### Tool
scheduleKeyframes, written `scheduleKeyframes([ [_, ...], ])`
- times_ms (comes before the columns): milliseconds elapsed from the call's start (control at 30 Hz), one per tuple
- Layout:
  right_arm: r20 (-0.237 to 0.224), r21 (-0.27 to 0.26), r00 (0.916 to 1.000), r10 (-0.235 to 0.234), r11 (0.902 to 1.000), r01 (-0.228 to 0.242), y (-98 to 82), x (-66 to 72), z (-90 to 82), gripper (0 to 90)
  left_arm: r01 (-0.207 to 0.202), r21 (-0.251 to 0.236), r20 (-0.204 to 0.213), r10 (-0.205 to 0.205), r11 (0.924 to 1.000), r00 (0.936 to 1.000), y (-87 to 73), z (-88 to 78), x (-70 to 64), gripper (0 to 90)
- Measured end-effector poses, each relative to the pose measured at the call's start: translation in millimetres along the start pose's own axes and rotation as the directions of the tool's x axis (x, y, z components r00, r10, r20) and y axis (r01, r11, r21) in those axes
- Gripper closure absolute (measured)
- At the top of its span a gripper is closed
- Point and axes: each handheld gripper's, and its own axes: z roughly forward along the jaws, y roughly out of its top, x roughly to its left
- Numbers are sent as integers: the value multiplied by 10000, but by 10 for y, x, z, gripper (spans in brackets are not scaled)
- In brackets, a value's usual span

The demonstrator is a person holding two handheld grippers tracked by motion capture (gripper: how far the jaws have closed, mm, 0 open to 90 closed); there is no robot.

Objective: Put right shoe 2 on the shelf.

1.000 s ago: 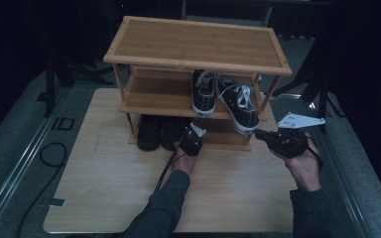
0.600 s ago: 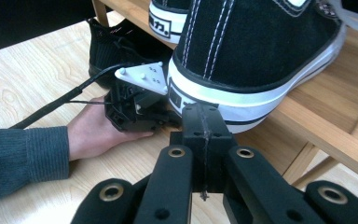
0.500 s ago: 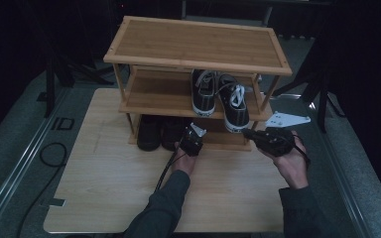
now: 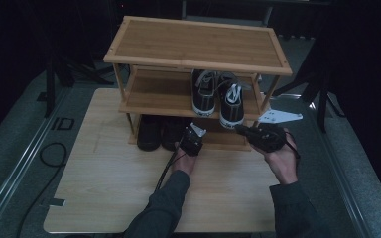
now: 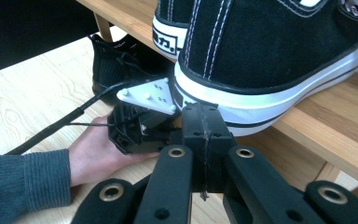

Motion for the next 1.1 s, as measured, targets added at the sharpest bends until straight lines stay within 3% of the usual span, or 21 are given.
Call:
scheduleKeyframes([
  [333, 40, 99, 9998, -211, 9997, 211, 17, 72, 146, 900, 175, -162, 0, -175, 9997, 9998, -2, 13, -10, 900],
  [400, 421, 95, 9988, -241, 9997, 237, 8, 78, 184, 900, 159, -138, 16, -159, 9998, 9999, -1, 11, -8, 900],
  [500, 283, 0, 9996, -83, 10000, 83, 15, 50, 214, 900, 157, -138, 21, -157, 9998, 9999, -1, 11, -7, 900],
  [567, 464, 51, 9988, -167, 9999, 165, 21, 50, 226, 900, 145, -137, 23, -145, 9998, 9999, -2, 10, -6, 900],
  [633, 792, 48, 9968, -144, 9999, 141, 17, 23, 233, 900, 388, -357, -20, -389, 9986, 9992, -2, 23, -23, 900],
  [700, 463, -82, 9988, 148, 9999, -145, 1, -25, 229, 900, 323, -308, -24, -323, 9990, 9995, -2, 20, -21, 900],
  [1000, 646, -156, 9979, 81, 9999, -71, 3, -5, 242, 900, 419, -385, -48, -421, 9984, 9991, -2, 25, -30, 900],
  [1033, 654, -157, 9978, 112, 9998, -102, 4, -2, 247, 900, 55, -73, -2, -55, 10000, 10000, -1, 6, -7, 900],
  [1100, 674, -190, 9976, 148, 9997, -135, 10, -4, 266, 900, 65, -69, 16, -65, 10000, 10000, -1, 6, -5, 900],
])
